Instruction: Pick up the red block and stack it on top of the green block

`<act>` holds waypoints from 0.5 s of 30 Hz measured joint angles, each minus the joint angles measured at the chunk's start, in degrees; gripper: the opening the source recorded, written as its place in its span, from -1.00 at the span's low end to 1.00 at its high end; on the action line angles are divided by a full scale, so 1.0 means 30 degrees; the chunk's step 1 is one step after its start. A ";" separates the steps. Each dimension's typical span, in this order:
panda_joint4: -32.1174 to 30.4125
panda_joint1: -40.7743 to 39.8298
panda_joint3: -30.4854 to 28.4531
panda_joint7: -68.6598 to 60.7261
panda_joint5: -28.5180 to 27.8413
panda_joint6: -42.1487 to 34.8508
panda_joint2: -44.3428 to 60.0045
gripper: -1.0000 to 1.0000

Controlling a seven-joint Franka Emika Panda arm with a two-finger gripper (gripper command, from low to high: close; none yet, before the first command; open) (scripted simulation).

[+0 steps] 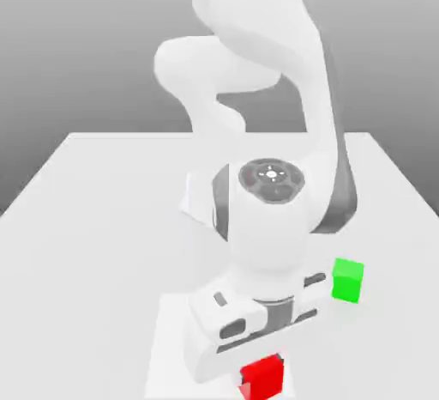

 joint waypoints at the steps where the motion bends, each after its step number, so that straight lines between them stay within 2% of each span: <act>1: -0.0099 0.0013 -0.0024 0.0037 -0.0051 -0.0530 -0.0629 -1.00; 3: -0.0422 0.0128 0.0032 0.0068 -0.0113 -0.1544 -0.1962 -1.00; 6: -0.2174 0.1166 0.1409 -0.0277 0.0065 -0.1849 -0.3998 -1.00; 11: -0.5512 0.4870 0.3275 -0.1235 0.0783 -0.1952 -0.7460 -1.00; 15: -0.7715 0.6384 0.4396 -0.1686 0.1024 -0.1538 -0.9287 -1.00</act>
